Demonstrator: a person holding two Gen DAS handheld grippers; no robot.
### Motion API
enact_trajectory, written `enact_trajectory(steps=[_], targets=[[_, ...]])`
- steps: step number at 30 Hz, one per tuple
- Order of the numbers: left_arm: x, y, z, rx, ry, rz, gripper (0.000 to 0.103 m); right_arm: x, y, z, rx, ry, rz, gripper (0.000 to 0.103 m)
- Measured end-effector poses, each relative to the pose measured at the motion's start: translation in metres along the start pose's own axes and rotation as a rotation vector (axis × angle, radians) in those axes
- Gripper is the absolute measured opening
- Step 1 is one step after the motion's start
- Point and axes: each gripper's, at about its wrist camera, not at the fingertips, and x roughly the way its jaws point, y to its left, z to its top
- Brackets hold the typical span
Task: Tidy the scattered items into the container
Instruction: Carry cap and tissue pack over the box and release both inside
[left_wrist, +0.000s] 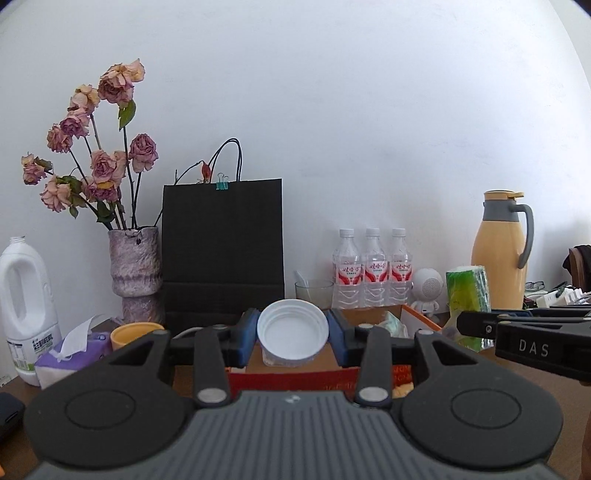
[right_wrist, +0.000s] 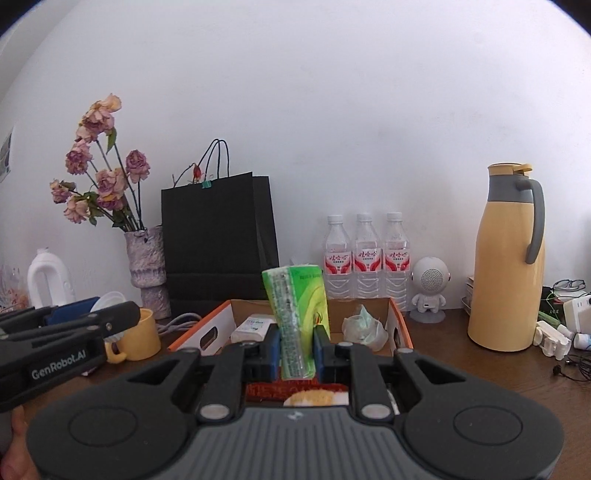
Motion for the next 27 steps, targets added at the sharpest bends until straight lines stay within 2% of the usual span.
enact_trajectory(steps=[8,13,17,21,24,27], targets=[[0.081,-0.002,0.018,-0.019,-0.006,-0.003,0.041,0.072,-0.012,0.028,-0.002,-0.001,-0.003,0.017],[0.13,-0.003,0.026,-0.012,0.007,-0.002,0.041,0.119,-0.02,0.045,0.014,0.038,0.008,0.017],[0.184,-0.003,0.035,-0.015,0.115,-0.023,0.041,0.163,-0.024,0.062,-0.012,0.109,0.013,0.017],[0.24,0.001,0.046,-0.025,0.263,-0.028,0.041,0.209,-0.029,0.08,-0.061,0.21,0.023,0.017],[0.272,0.006,0.054,-0.042,0.34,-0.018,0.041,0.242,-0.031,0.089,-0.105,0.298,0.014,0.017],[0.304,0.008,0.055,-0.046,0.442,-0.026,0.041,0.274,-0.038,0.093,-0.096,0.415,0.03,0.017]])
